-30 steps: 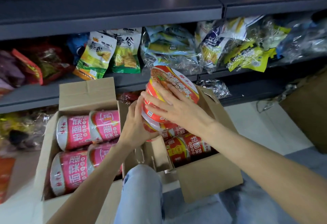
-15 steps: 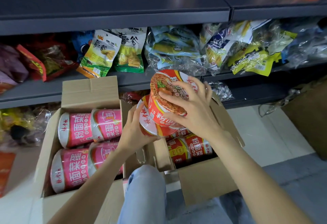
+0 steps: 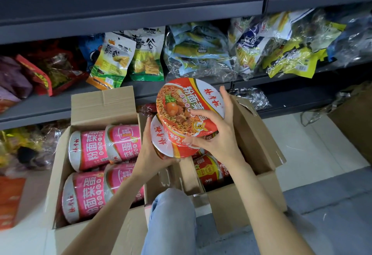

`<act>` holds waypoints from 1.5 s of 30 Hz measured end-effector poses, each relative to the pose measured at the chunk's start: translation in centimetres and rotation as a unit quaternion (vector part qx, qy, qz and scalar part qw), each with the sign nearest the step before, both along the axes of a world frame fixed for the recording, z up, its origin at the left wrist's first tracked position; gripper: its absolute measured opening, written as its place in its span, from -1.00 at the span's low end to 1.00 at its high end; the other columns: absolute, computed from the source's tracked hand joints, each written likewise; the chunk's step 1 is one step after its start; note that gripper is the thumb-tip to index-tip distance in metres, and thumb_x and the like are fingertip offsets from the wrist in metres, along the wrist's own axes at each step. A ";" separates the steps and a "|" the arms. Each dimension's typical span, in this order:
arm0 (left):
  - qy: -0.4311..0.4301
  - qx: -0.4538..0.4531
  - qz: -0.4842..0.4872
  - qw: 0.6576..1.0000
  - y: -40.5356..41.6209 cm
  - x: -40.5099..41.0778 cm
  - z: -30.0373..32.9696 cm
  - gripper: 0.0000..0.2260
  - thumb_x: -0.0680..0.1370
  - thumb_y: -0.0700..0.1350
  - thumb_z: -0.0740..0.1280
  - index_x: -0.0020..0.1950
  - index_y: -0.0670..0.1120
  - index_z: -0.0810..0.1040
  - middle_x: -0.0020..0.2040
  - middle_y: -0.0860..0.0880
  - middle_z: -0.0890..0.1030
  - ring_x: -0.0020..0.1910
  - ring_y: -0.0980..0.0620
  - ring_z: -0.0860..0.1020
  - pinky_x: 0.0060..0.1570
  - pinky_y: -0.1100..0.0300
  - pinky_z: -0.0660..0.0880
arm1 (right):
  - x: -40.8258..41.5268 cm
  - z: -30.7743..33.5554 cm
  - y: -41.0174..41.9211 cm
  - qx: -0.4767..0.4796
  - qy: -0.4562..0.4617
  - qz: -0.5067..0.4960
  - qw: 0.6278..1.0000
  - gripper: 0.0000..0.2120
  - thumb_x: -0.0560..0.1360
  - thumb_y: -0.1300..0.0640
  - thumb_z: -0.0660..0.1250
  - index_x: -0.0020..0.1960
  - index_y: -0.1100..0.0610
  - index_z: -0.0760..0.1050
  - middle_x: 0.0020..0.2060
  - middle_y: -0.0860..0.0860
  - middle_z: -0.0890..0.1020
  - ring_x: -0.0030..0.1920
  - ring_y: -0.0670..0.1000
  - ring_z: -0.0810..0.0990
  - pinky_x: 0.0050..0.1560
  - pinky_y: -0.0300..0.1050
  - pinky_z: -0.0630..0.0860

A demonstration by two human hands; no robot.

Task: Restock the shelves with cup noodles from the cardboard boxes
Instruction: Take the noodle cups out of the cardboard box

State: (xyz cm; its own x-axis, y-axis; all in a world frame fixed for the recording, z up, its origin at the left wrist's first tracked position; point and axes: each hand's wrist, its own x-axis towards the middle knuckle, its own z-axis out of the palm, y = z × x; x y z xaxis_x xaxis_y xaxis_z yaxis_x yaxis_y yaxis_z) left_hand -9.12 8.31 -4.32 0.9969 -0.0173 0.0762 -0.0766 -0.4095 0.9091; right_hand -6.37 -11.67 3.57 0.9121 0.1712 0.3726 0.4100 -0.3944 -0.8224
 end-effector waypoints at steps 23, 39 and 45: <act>-0.341 0.234 0.059 0.909 -8.1 14.5 26.6 0.04 0.19 0.41 0.42 0.50 -0.08 0.18 0.43 -0.02 0.33 0.42 0.00 0.29 0.39 0.04 0.22 | 10.8 21.1 -7.5 0.432 0.081 -0.063 0.896 0.11 0.17 0.08 0.63 0.50 -0.09 0.02 0.14 -0.15 0.46 0.14 -0.11 0.55 0.10 -0.07 0.54; -0.135 -0.127 0.055 0.981 -12.0 29.0 25.4 0.08 0.19 0.13 0.56 0.53 0.06 -0.04 0.41 0.07 0.33 0.27 0.15 0.40 0.27 0.13 0.39 | 19.3 24.6 -7.8 0.228 -0.045 -0.209 0.950 0.16 0.15 -0.12 0.60 0.53 0.06 -0.01 0.31 -0.07 0.42 0.27 -0.12 0.43 0.16 -0.28 0.36; -0.078 0.118 0.115 0.983 -11.4 30.5 25.1 -0.07 0.27 0.24 0.51 0.49 -0.04 0.16 0.34 -0.12 0.33 0.31 -0.12 0.40 0.27 -0.04 0.40 | 25.3 27.8 -6.8 0.133 -0.036 -0.210 0.968 0.23 0.22 -0.25 0.53 0.55 0.07 -0.22 0.47 0.05 0.24 0.40 0.04 0.34 0.37 0.06 0.33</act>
